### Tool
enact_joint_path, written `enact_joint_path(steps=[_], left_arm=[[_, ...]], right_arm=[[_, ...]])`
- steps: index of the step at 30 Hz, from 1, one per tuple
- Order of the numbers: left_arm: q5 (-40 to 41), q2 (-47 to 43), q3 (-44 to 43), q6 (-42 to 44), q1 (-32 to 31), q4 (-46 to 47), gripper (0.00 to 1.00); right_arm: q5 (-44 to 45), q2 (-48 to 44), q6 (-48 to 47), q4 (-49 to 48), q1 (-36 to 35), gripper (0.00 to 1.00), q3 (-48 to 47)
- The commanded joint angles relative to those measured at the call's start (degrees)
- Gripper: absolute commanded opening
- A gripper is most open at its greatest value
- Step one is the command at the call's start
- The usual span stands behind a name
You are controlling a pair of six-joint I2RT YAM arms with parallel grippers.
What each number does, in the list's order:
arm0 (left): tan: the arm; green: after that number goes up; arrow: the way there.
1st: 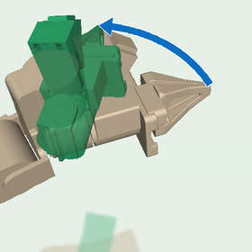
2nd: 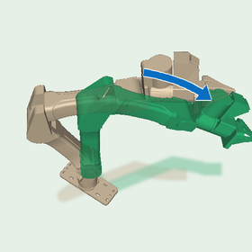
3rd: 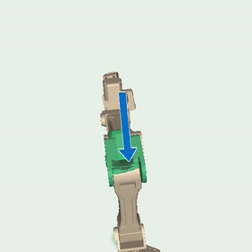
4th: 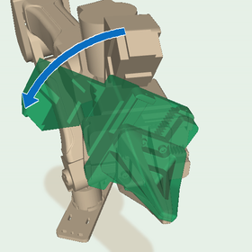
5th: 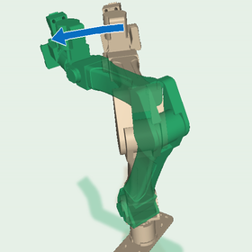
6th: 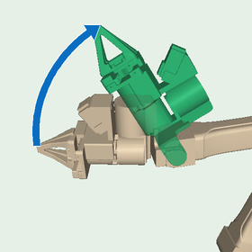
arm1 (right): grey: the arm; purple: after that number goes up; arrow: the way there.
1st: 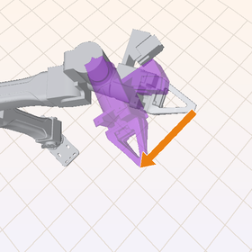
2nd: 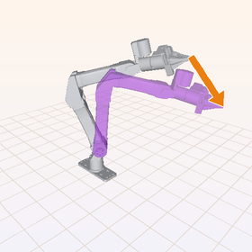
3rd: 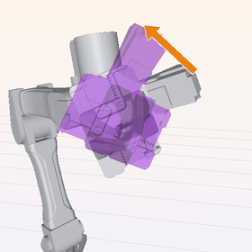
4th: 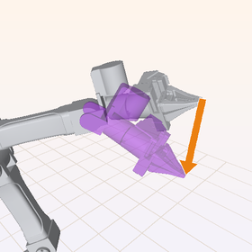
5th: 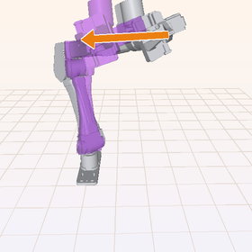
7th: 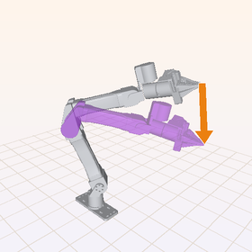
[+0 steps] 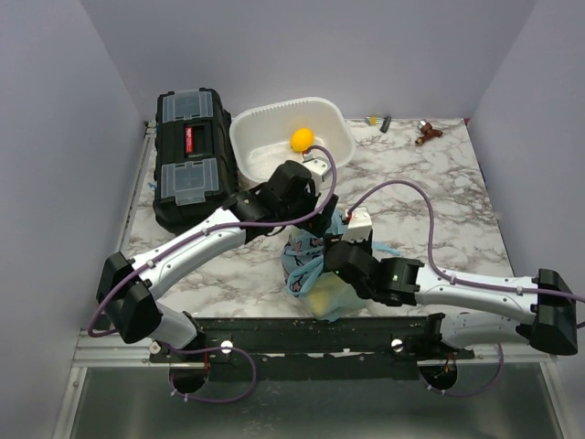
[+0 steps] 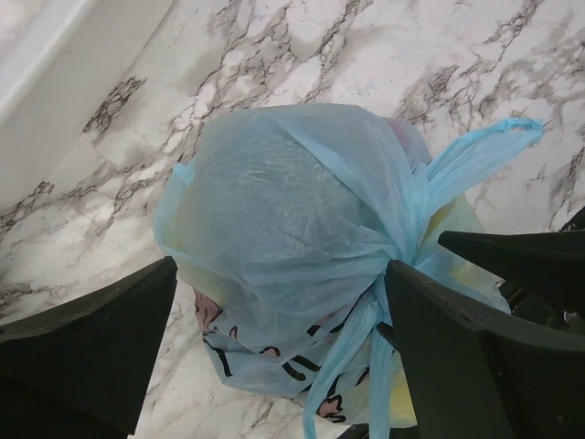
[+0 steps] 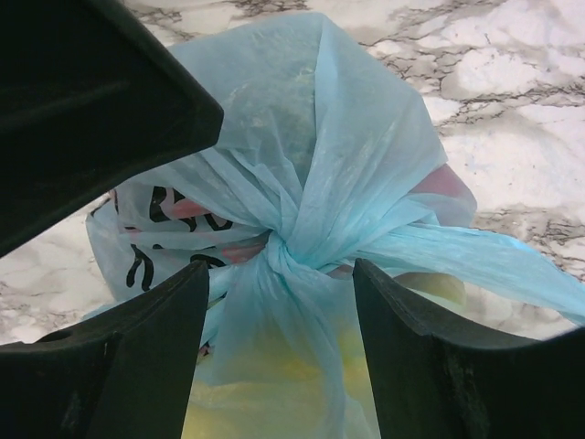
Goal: Take the fake fruits out of the plastic bag
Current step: Untie the plastic bag at the center of the board.
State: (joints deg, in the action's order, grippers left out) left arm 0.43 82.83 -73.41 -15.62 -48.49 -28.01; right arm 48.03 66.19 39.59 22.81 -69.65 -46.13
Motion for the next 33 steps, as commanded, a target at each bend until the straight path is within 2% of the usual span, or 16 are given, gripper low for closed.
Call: enact_joint_path(steps=[1,5,6,8,9,10,13,15,18,20,22,24,29,33], left_arm=[[-1.3,-2.3,0.2,1.3,-0.1,1.4,0.99],[0.6,-6.9,3.8,2.6,-0.1,6.5,0.99],[1.0,-8.4,5.2,3.1,0.0,8.0,0.99],[2.0,-11.7,7.5,3.4,0.2,11.1,0.99],[2.3,-13.7,8.6,3.0,0.3,12.6,0.99],[2.6,-15.3,9.6,2.4,0.3,13.8,0.99],[3.1,-20.1,11.1,2.7,0.3,17.8,0.99],[1.0,-21.8,11.6,7.7,0.3,20.9,0.99],[-7.2,-22.1,11.5,18.9,0.4,21.1,0.99],[-10.2,-21.7,12.4,23.0,0.5,21.7,0.99],[-13.9,-20.9,14.1,27.0,0.5,22.6,0.99],[-15.7,-19.3,14.4,28.8,0.2,21.7,0.99],[-15.0,-19.2,21.3,29.8,0.1,27.5,0.96],[-16.0,-19.1,21.3,35.1,-1.5,22.3,0.96]], right_arm=[[-4.4,2.1,-1.5,-5.5,2.0,0.68,2.5],[-4.4,2.8,-1.0,-5.5,2.1,0.6,3.6],[-4.0,2.8,-0.8,-5.6,2.2,0.55,4.0],[-3.6,2.7,-1.1,-7.0,2.6,0.36,5.3],[-3.3,2.5,-1.6,-7.5,2.8,0.23,5.7],[-3.0,2.2,-2.2,-8.0,2.9,0.16,5.9],[-4.9,-0.7,-7.2,-12.3,3.5,0.06,7.3],[-10.7,-3.3,-11.7,-16.6,5.7,0.01,8.2],[-23.5,-7.2,-16.3,-22.0,10.9,0.01,9.6],[-32.9,-8.2,-18.3,-24.0,14.0,0.01,9.5],[-38.0,-8.1,-19.8,-23.5,14.4,0.01,8.3],[-40.5,-8.2,-20.7,-22.9,14.3,0.01,7.7],[-43.6,-9.2,-22.2,-22.9,14.4,0.01,8.3],[-41.4,-9.4,-22.3,-20.7,14.3,0.01,8.8]])
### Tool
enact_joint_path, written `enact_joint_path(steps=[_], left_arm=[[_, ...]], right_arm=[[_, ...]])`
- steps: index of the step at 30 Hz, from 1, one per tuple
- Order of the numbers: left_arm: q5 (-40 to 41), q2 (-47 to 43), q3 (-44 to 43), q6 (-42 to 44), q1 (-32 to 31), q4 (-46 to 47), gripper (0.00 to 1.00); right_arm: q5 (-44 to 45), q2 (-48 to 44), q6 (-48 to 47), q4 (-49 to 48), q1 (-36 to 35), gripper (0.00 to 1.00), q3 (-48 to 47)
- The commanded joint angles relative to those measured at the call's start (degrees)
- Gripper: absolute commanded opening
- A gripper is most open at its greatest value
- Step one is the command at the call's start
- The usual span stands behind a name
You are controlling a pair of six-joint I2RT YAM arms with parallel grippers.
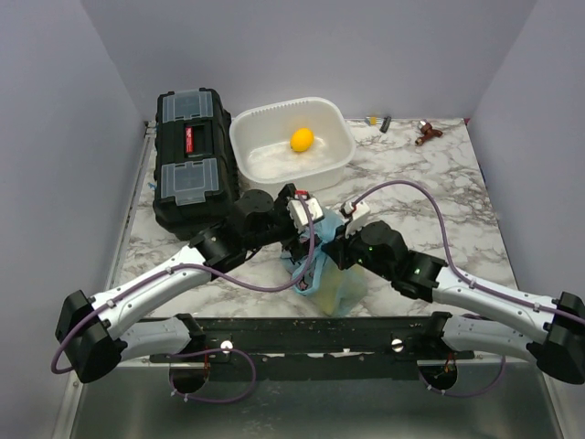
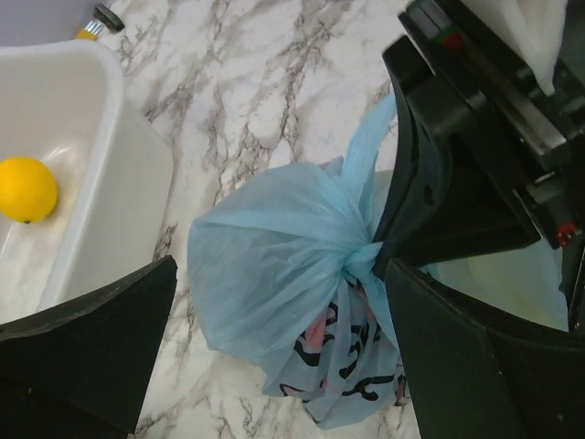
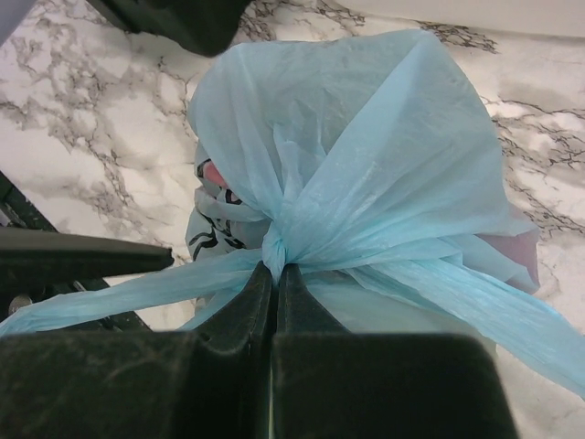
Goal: Take the fake fruits out of the plastic bag
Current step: Untie the plastic bag at the center of the board.
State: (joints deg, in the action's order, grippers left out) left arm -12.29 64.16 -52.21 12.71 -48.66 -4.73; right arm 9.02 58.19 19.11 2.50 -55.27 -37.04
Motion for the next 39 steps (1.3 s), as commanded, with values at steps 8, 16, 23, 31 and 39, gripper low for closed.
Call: enact_joint_path(steps=[8,16,23,31,39], left_arm=[[3.1,6.3,-1.6,10.4,-2.3,-1.8,0.87],[8.8,10.0,-1.0,11.4,-5.3,2.5,0.56],[20.5,11.1,-2.4,8.8,-5.6,6.1,0.0],[51.0,7.8,0.5,6.8,-5.7,20.8,0.0],[49.6,4.7,0.4,7.3,-5.7,18.8,0.0]], right_arm=[[-2.2,-5.3,-0.2,0.1,-0.1,0.01,2.0],[-1.9,-9.6,1.3,1.8,0.0,0.01,2.5],[7.1,-6.0,6.5,4.4,0.0,0.02,1.2],[11.4,-0.1,10.7,8.3,-0.1,0.05,-2.3],[23.7,-4.8,20.1,16.8,0.0,0.01,-1.5]])
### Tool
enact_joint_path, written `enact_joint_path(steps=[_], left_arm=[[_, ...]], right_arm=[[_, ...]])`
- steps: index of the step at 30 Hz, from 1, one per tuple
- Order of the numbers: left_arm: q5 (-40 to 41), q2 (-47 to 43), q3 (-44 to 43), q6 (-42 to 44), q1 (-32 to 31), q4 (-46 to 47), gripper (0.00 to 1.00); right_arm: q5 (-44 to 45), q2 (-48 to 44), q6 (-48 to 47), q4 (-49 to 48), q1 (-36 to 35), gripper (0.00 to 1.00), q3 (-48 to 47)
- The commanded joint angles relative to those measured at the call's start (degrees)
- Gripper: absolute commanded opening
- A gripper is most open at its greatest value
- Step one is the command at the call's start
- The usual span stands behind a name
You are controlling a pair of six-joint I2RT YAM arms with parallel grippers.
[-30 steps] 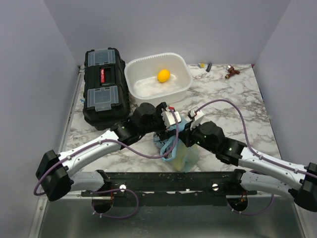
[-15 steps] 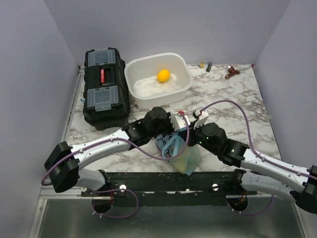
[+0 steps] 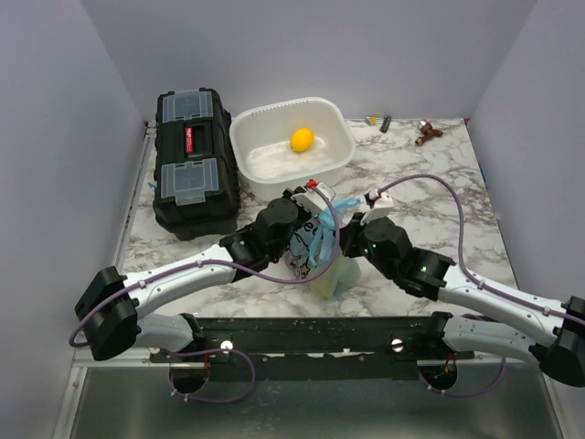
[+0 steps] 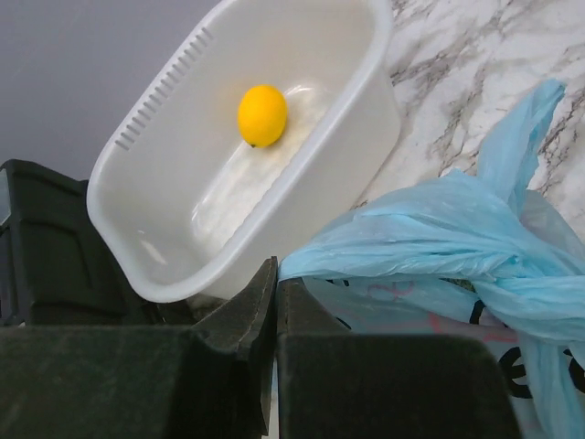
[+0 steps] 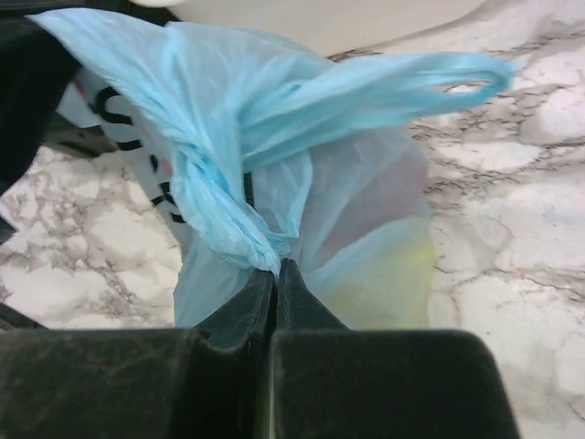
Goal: Take the fake fruits out of the plastic bag
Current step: Untie the plastic bag at the center of the board.
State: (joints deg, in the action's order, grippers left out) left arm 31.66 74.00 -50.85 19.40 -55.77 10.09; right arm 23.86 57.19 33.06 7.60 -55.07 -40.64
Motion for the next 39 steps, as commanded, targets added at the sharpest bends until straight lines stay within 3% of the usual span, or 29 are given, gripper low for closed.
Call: enact_joint_path(steps=[1,3,6,13,17,27,32,39], left_arm=[[3.0,-6.0,-1.0,-0.1,1.4,2.6,0.0],[-0.5,-7.4,-1.6,-1.4,1.4,0.2,0.0],[-2.6,-9.1,-2.1,-2.3,1.4,-2.2,0.0],[-4.2,-10.6,-2.2,0.7,0.1,-4.2,0.0],[-6.9,-10.2,-3.3,0.3,-1.1,-7.0,0.0],[-8.6,-7.5,-5.9,-0.7,-2.8,-11.7,0.0],[-7.8,-7.8,-5.2,0.5,-3.6,-10.7,0.0],[3.7,-6.9,-4.1,2.3,-3.9,-5.2,0.0]], right_arm=[[9.7,-5.9,7.4,12.3,-0.2,0.01,3.2],[9.8,-10.4,8.4,11.3,-0.2,0.03,6.1],[6.1,-13.8,7.1,8.0,-0.2,0.15,8.9],[4.9,-2.6,6.0,16.2,-0.2,0.21,-2.3],[0.3,0.3,3.0,16.1,-0.2,0.43,-7.5],[-12.9,4.9,-0.8,7.0,-0.3,0.67,-9.2],[-4.7,7.6,-1.5,5.7,-0.2,0.67,-11.2],[9.7,7.5,5.0,11.0,-0.2,0.27,-12.5]])
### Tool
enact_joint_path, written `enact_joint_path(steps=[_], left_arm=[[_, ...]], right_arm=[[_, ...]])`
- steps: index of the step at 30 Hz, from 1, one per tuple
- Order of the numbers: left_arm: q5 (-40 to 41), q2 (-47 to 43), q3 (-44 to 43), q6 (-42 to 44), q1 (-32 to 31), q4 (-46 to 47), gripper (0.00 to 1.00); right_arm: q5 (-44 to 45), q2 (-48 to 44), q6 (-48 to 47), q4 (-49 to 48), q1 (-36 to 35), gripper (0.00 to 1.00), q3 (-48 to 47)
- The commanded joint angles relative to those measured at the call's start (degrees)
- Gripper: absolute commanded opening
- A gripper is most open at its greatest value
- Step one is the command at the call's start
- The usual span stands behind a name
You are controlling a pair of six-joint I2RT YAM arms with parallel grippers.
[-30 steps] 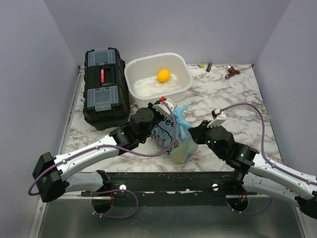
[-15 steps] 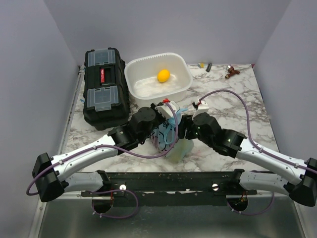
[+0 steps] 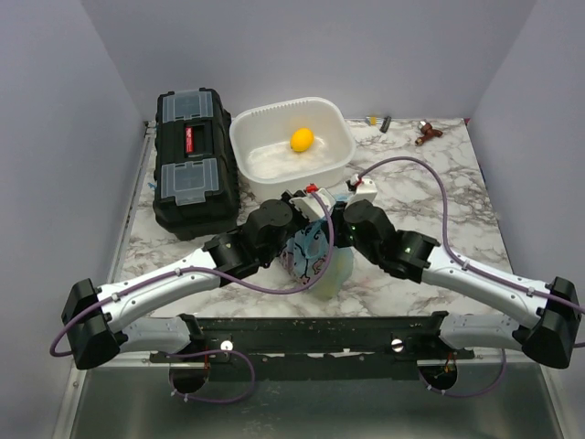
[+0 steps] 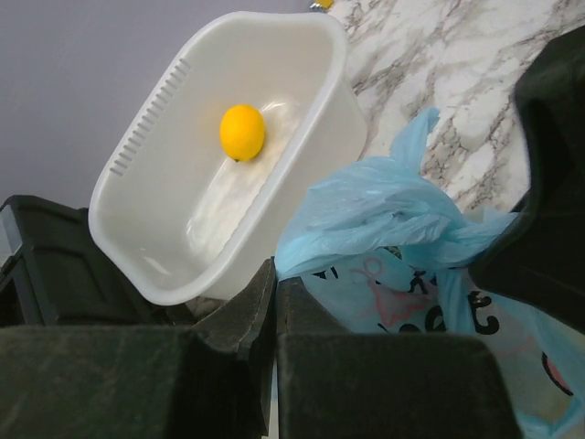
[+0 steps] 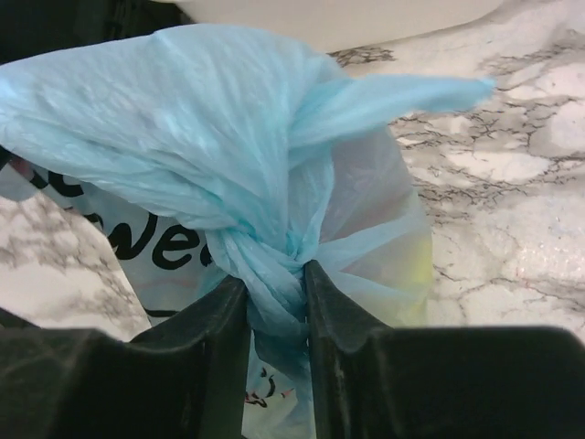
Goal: Take the fake fruits out of the plastic bag
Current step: Untie the plastic bag at the center of the board.
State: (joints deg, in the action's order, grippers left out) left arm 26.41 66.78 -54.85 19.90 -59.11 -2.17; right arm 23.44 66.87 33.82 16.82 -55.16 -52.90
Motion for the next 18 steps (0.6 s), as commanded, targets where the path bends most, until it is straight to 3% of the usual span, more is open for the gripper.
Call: enact_joint_path(steps=[1,5,10,16,18], left_arm=[[12.9,0.5,0.1,2.7,-0.6,8.5,0.0],[20.8,0.8,1.5,7.7,-0.5,15.4,0.0],[12.7,-3.2,3.3,4.7,-0.6,14.5,0.0],[0.0,-7.2,4.4,4.9,-1.5,11.0,0.0],[-2.4,-7.2,3.2,4.7,-2.2,8.3,0.14]], right_arm=[[11.8,-4.0,6.1,1.7,-0.1,0.22,0.9],[17.2,-14.2,15.0,-1.0,-0.1,0.17,9.1],[16.6,-23.5,17.1,-8.0,-0.1,0.17,18.4],[13.4,-22.3,14.9,-7.6,-0.1,0.15,17.4],[11.9,-20.7,13.9,-7.2,-0.1,0.13,16.3]])
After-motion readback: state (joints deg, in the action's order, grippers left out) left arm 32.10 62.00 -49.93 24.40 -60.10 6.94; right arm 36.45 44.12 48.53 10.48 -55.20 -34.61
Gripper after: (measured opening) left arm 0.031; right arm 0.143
